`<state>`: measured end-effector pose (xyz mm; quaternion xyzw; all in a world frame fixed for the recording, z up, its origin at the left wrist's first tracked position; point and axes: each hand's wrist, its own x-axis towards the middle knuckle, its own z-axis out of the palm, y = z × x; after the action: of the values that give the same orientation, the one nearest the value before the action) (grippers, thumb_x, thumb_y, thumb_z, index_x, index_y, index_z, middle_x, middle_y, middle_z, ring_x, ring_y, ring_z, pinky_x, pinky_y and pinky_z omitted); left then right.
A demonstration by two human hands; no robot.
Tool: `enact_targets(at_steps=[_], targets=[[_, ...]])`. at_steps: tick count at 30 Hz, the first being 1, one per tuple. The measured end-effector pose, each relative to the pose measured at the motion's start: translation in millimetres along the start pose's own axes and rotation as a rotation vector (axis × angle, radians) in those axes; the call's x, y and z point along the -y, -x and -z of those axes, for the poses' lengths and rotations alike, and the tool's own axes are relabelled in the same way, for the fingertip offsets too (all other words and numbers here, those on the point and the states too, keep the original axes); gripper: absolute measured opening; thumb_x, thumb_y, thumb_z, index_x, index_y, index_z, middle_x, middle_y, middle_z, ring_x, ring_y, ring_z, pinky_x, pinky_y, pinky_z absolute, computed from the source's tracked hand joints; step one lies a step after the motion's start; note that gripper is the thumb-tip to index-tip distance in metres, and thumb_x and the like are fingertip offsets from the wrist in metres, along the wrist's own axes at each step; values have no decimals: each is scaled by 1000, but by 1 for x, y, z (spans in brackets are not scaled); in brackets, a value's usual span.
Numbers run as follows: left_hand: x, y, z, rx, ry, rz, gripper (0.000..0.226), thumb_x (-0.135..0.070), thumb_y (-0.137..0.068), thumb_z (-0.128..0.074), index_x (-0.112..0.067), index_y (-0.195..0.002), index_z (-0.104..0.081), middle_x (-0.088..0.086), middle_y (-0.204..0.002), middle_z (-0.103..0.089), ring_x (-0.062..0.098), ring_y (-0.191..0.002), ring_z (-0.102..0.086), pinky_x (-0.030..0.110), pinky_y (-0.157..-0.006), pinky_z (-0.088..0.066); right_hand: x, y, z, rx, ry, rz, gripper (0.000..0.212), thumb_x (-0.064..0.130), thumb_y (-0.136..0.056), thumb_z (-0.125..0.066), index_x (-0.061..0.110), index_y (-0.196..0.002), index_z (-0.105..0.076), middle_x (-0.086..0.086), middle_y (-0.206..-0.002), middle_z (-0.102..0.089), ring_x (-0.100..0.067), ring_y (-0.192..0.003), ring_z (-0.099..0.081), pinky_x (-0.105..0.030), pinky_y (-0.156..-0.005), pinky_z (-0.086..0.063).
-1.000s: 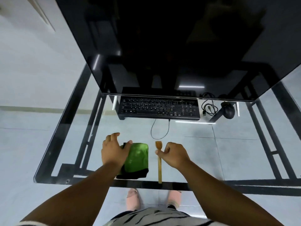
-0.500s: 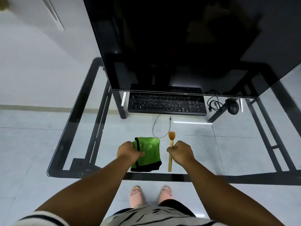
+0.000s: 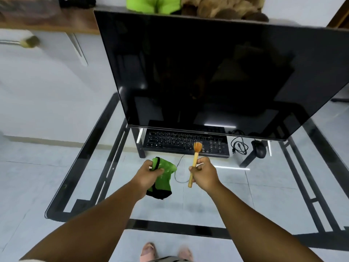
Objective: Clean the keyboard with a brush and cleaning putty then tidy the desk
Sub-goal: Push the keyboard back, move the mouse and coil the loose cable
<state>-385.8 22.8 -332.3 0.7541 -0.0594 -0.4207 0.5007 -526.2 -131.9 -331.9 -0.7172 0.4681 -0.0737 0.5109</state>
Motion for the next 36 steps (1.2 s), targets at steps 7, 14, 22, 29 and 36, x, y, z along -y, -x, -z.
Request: enact_targets(at_steps=[7,14,22,29,36], targets=[[-58,8,11,-88,159,-229,15,-16,-87,-71,-11,-93,-58,10,-97,-73,28,-92,-70,41,-76,-56,53,-20,24,-109,-22,255,20,25,-87,-71,19,-97,-54,5,-70,-58,-8,-64,-58,-18,-55,-43],[-135,18,53,-78,379,-403,13,-15,-88,-68,-12,-93,-57,13,-95,-71,30,-90,-69,45,-78,-56,137,-25,22,-163,-115,452,24,28,-82,-76,21,-100,-61,1,-71,-67,-10,-67,-65,-24,-64,-51],[-239,29,142,-57,489,-610,11,-12,-91,-63,-11,-100,-56,11,-97,-70,26,-86,-70,39,-70,-55,281,-21,2,-250,-282,642,22,27,-79,-78,26,-94,-63,1,-67,-67,-5,-63,-63,-18,-64,-48],[-321,23,234,-54,545,-729,27,-7,-89,-63,-6,-115,-56,15,-110,-68,30,-94,-69,40,-72,-56,410,-20,-24,-288,-352,781,21,28,-76,-80,25,-89,-64,1,-64,-67,-4,-58,-61,-18,-62,-47],[-389,-18,293,-13,545,-730,37,-4,-86,-66,-6,-121,-52,20,-113,-66,38,-97,-67,51,-70,-58,509,-58,-41,-420,-143,775,23,32,-76,-79,24,-85,-59,7,-66,-59,-12,-66,-59,-27,-62,-44]])
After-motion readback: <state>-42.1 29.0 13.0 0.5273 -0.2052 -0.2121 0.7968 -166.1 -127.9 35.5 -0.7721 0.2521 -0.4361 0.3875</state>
